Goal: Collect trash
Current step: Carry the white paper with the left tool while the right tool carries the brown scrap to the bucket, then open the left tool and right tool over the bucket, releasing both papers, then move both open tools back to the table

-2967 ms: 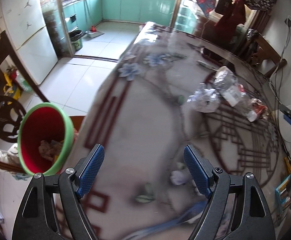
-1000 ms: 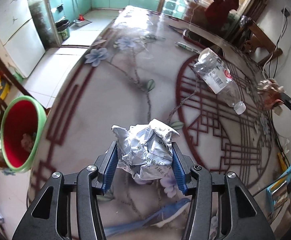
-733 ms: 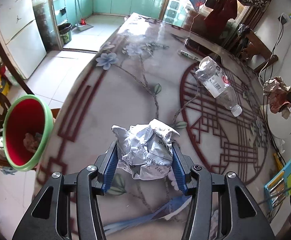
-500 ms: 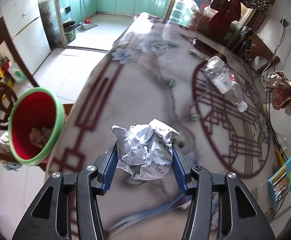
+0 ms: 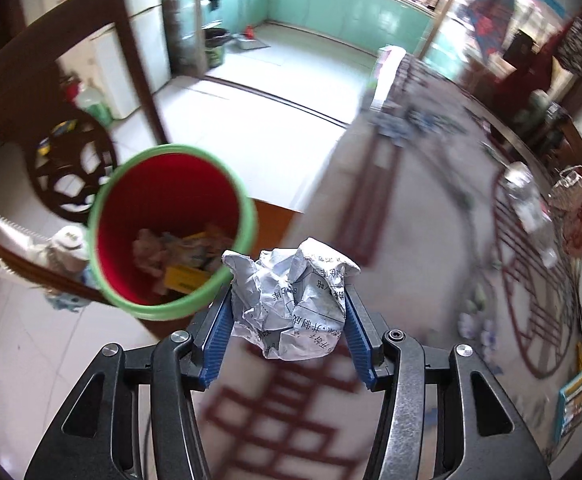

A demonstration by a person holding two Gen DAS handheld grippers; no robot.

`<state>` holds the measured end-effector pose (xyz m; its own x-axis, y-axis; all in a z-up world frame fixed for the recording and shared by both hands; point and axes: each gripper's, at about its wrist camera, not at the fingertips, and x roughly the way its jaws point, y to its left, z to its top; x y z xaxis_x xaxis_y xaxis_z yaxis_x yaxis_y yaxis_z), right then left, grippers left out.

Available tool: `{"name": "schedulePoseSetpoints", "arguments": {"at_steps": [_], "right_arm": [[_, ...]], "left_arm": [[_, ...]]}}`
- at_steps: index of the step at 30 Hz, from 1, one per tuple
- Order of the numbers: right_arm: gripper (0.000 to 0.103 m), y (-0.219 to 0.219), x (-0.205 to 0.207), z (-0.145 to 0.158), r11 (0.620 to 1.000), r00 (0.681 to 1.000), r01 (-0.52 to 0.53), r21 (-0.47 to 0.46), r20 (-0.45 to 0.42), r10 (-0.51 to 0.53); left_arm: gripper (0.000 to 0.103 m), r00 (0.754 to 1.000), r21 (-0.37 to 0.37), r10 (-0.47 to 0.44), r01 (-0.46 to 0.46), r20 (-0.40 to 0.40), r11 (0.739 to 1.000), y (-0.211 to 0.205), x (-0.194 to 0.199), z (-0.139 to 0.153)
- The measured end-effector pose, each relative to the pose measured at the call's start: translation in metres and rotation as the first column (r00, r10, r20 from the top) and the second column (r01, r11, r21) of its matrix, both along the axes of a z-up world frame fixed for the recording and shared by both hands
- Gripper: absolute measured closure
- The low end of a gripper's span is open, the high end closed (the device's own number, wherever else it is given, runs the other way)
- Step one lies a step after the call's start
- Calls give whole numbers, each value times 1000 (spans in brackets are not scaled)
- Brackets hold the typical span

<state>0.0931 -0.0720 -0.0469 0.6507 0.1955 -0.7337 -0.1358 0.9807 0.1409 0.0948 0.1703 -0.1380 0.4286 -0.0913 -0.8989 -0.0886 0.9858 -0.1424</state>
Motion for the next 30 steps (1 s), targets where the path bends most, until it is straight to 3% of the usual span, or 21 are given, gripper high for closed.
{"name": "schedulePoseSetpoints", "arguments": {"at_steps": [9, 14, 17, 18, 19, 20, 25, 28, 30], "right_arm": [[98, 124, 55, -57, 970, 973, -198, 138, -96, 212], [98, 176, 85, -83, 948, 950, -260, 181, -130, 285], [92, 201, 99, -92, 925, 931, -301, 232, -138, 338], [86, 207, 104, -94, 925, 930, -304, 228, -141, 340], [83, 211, 106, -95, 926, 930, -304, 223, -139, 339], [79, 215, 110, -96, 925, 932, -307, 223, -128, 340], [71, 204, 109, -90, 934, 945, -281, 223, -104, 309], [67, 162, 101, -77, 957, 964, -247, 152, -65, 259], [57, 129, 98, -72, 973, 974, -214, 84, -51, 219]], "left_arm": [[53, 992, 97, 124, -119, -39, 988, 81, 25, -33], [53, 988, 90, 147, -142, -49, 986, 108, 38, -42], [44, 985, 116, 168, -162, -37, 980, 117, 45, -41], [34, 982, 131, 185, -181, -26, 975, 120, 47, -40], [22, 978, 148, 208, -204, -12, 968, 123, 47, -38], [19, 975, 158, 221, -218, -1, 963, 125, 47, -37], [18, 971, 154, 237, -236, 10, 960, 126, 44, -36], [18, 985, 135, 171, -172, 21, 976, 107, 43, -29], [18, 994, 133, 109, -112, 31, 985, 89, 45, -25]]}}
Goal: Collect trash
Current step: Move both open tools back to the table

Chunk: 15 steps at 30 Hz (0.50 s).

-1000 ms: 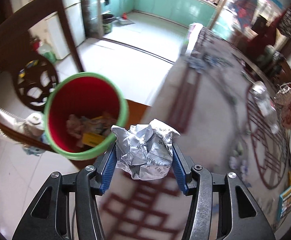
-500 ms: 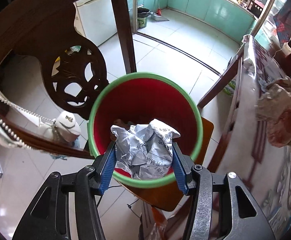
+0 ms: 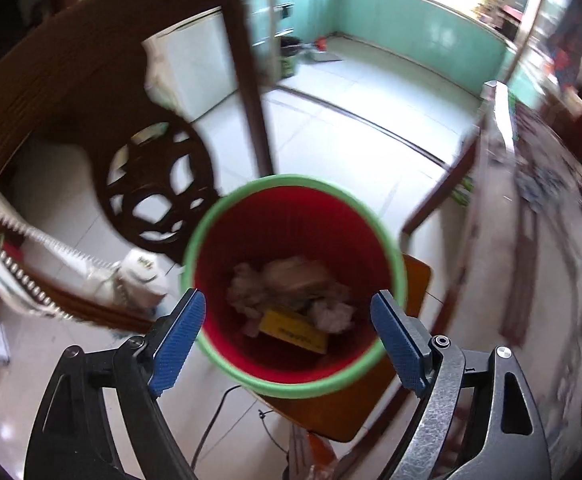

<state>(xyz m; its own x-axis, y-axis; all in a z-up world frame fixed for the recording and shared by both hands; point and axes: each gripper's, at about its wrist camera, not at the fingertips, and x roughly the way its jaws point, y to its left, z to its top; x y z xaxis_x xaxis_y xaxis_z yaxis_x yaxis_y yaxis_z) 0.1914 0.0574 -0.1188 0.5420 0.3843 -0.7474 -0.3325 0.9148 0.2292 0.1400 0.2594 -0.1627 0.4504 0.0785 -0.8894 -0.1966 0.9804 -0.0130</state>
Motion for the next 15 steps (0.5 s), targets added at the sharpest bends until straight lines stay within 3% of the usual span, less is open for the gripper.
{"name": "schedulePoseSetpoints", "arguments": {"at_steps": [4, 9, 12, 15], "right_arm": [[56, -105, 1, 10, 969, 988, 153, -192, 61, -144], [56, -248, 22, 26, 883, 932, 364, -296, 108, -347], [56, -305, 48, 19, 835, 929, 364, -412, 96, -358], [56, -347, 78, -6, 833, 949, 278, -478, 3, -315]], "left_arm": [[18, 995, -41, -98, 98, 10, 994, -38, 5, 9], [18, 972, -88, -234, 236, 34, 968, -110, 14, 26], [18, 953, -126, -298, 302, 50, 945, -157, 15, 36], [18, 940, -173, -337, 342, 56, 924, -204, 16, 45]]}}
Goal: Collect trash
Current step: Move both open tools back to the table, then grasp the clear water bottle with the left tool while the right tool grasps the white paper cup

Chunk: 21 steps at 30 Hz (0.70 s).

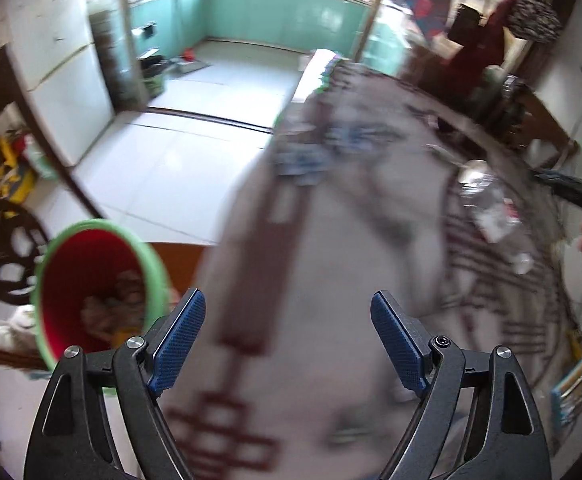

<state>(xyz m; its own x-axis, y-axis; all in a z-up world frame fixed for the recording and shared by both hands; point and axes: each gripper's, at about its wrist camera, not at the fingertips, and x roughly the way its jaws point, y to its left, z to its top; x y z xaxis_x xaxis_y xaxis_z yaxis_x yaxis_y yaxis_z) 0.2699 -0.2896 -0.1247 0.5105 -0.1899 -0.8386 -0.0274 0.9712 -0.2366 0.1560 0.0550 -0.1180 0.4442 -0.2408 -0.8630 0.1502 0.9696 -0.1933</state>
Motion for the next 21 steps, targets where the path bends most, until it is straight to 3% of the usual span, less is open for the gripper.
{"name": "schedulePoseSetpoints", "arguments": {"at_steps": [4, 9, 13, 14, 15, 21], "right_arm": [[56, -25, 17, -30, 994, 990, -102, 39, -91, 105], [54, -35, 44, -69, 958, 951, -216, 188, -181, 250], [46, -30, 46, -87, 939, 942, -273, 211, -138, 305], [48, -27, 44, -87, 934, 939, -285, 217, -134, 317], [58, -27, 42, -87, 929, 939, -291, 228, -117, 323], [64, -60, 10, -74, 918, 975, -195, 346, -37, 221]], "left_arm": [[18, 1000, -74, -14, 12, -28, 997, -48, 3, 6], [18, 997, -112, -7, -1, -73, 994, -100, 9, 4], [18, 993, -120, 3, -18, -120, 993, -139, 20, -4], [18, 992, -117, 2, -17, -130, 993, -150, 24, -7], [18, 991, -110, 0, -15, -136, 994, -159, 28, -10], [18, 977, -121, -22, -4, -211, 993, -212, 44, -32]]}}
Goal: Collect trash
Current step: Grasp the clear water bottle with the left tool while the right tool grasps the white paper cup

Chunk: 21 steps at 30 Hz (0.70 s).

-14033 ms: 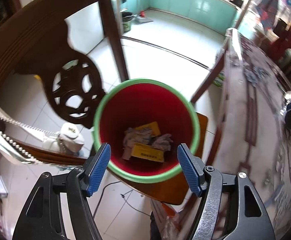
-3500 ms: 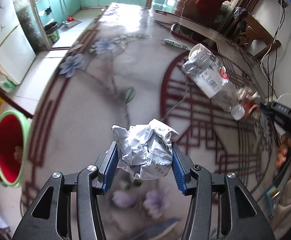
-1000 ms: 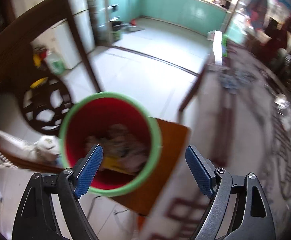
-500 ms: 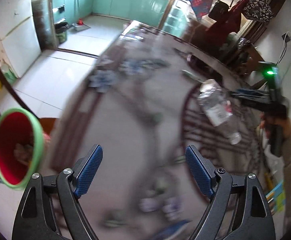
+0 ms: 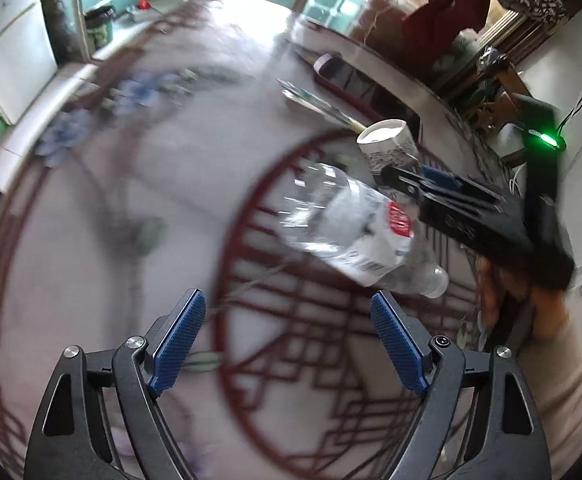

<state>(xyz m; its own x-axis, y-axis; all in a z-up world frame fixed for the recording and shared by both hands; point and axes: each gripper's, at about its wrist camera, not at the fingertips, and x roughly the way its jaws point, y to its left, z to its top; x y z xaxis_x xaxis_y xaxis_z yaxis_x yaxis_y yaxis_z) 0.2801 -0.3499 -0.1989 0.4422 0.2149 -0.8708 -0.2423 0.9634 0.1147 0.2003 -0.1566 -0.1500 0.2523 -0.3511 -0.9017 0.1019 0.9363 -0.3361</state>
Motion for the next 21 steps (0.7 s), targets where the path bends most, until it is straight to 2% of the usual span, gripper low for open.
{"name": "schedulePoseSetpoints", "arguments": {"at_steps": [4, 7, 10, 14, 18, 21], "right_arm": [[64, -35, -40, 1, 991, 992, 125, 56, 10, -126], [64, -39, -67, 3, 985, 991, 133, 106, -12, -132], [64, -29, -97, 7, 990, 993, 119, 77, -4, -119], [65, -28, -130, 13, 980, 984, 178, 91, 11, -179], [65, -39, -163, 26, 953, 953, 292, 83, 62, -298], [65, -56, -183, 41, 912, 909, 395, 108, 101, -405]], "left_arm": [[18, 999, -25, -4, 3, -37, 1000, -27, 5, -13], [17, 999, -19, 22, -22, -33, 1000, -40, 12, -16], [17, 998, -9, 57, -57, -16, 998, -44, 17, -14], [16, 998, 39, 57, -57, 1, 998, -44, 28, -12], [16, 1000, 40, 11, -12, 10, 999, -50, 28, -8], [16, 997, 49, -63, 60, 53, 997, -66, 26, -3]]}}
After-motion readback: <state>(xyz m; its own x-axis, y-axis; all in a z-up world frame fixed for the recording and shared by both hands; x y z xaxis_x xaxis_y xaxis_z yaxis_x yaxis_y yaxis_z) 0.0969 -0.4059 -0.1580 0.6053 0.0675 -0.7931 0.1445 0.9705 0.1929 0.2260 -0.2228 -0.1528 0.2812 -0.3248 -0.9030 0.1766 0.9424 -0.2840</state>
